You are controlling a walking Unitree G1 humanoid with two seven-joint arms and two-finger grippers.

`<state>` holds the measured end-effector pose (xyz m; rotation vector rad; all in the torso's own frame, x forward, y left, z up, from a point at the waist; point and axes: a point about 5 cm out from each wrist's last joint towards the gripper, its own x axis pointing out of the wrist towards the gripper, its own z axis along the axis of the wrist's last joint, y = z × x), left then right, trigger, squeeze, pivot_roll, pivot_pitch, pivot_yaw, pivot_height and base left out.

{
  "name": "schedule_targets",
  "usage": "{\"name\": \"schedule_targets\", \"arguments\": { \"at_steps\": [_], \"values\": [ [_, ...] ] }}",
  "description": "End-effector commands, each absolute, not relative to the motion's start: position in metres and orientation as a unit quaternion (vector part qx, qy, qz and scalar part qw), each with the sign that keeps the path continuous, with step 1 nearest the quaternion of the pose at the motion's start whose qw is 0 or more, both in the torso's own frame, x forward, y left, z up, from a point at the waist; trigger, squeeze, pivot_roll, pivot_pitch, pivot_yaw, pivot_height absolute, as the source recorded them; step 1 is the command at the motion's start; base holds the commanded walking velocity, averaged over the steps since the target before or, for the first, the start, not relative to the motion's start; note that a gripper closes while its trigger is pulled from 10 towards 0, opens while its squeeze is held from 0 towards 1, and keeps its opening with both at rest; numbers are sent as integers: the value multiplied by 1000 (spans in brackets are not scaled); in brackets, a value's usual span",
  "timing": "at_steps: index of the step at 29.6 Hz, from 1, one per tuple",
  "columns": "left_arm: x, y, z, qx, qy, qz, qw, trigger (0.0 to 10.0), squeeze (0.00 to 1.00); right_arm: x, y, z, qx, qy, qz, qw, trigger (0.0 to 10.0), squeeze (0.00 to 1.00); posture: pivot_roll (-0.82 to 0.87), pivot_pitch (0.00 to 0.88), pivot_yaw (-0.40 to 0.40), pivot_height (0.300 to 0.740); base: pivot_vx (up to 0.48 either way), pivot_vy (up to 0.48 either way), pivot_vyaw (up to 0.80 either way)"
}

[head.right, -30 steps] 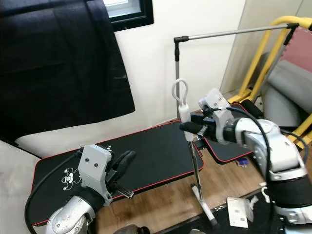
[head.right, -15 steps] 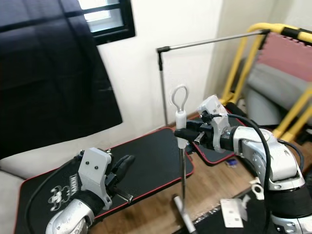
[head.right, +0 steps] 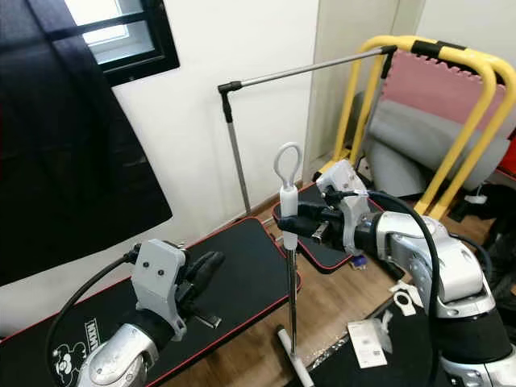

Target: Sweep floor

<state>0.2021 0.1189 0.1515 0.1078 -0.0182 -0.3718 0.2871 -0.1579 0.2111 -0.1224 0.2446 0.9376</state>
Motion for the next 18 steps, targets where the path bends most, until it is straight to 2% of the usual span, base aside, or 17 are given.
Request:
{"name": "schedule_targets", "arguments": {
  "at_steps": [1,6,13,15,18],
  "values": [
    [205,122,151,64,-13,-175,982,10000,0,288,-156,218,-73,105,461,878,10000,0,-111,36,-42,740,0,0,-788],
    [212,121,154,74,-24,-179,981,10000,0,290,-160,223,-98,98,467,874,10000,0,-118,17,-43,740,0,0,-788],
    [223,117,158,71,-45,-185,979,10000,0,287,-149,219,-101,86,493,860,10000,0,-124,0,-37,740,0,0,-788],
    [223,116,158,69,-45,-190,978,10000,0,286,-145,218,-98,82,502,855,10000,0,-123,0,-36,740,0,0,0],
    [223,116,157,66,-45,-198,977,10000,0,284,-139,216,-94,76,514,849,10000,0,-125,0,-37,740,0,-390,0]
  ]
}}
